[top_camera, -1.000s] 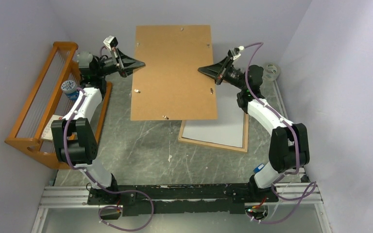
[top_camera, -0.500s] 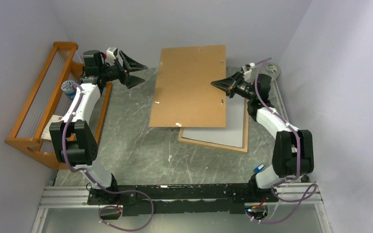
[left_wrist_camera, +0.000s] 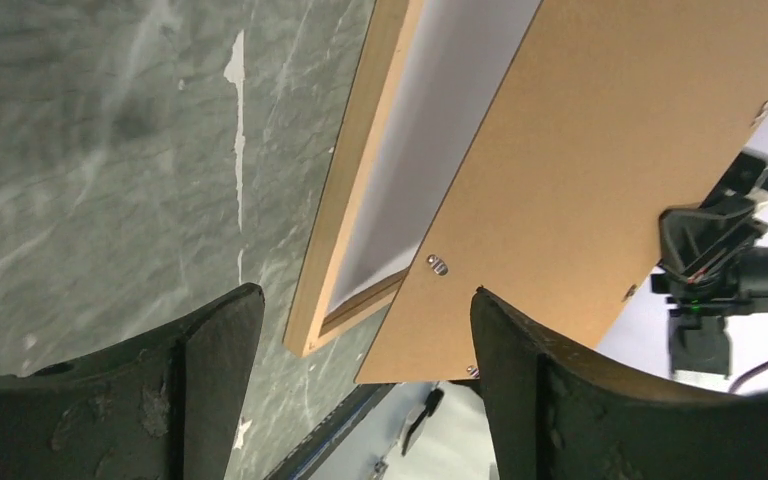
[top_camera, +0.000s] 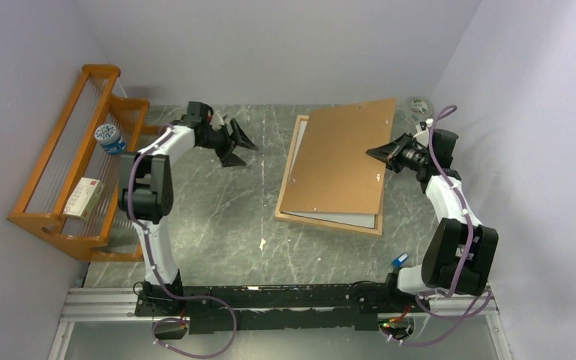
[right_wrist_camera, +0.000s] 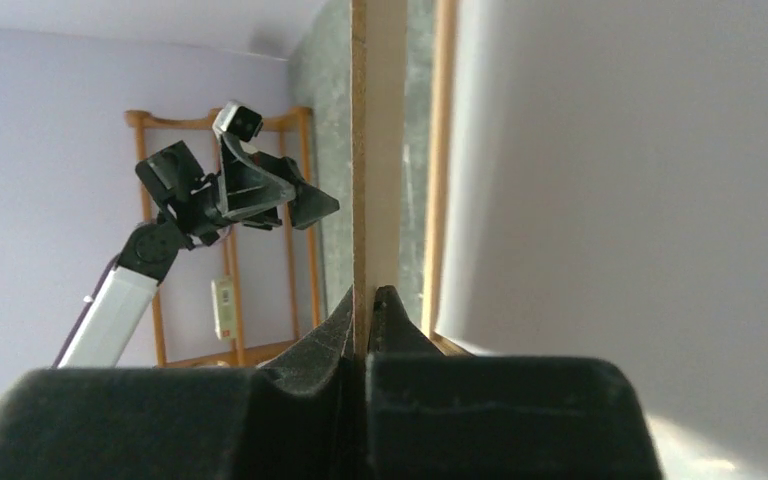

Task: Put the photo into the frame
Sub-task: Place the photo frame item in the photo frame.

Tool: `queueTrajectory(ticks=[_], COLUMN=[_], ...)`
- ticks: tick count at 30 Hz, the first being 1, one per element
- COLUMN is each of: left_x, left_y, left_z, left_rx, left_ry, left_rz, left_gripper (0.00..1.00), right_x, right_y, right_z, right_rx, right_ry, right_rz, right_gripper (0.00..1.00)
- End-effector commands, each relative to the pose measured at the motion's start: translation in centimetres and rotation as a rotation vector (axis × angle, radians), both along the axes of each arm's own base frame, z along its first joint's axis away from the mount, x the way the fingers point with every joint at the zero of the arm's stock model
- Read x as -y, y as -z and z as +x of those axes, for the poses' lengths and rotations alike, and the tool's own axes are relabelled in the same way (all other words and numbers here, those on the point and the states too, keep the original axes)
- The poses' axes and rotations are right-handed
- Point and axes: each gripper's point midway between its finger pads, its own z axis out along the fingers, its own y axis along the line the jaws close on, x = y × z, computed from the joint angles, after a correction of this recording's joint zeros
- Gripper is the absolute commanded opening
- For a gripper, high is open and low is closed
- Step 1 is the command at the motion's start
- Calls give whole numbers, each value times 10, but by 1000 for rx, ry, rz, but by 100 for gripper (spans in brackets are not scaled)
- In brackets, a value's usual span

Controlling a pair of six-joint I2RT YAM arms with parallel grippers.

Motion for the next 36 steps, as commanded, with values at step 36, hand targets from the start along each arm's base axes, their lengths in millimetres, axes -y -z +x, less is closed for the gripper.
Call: queueTrajectory(ticks=[36], left_x=[101], left_y=[91], left_z=[-2], left_rx=[-38], left_ry=[294], left_rz=[-12], left_gripper=[47], right_x=[18], right_y=[50], right_z=[50], right_rx=[46], right_ry=[-74], right_rz=[-52], right_gripper=[0])
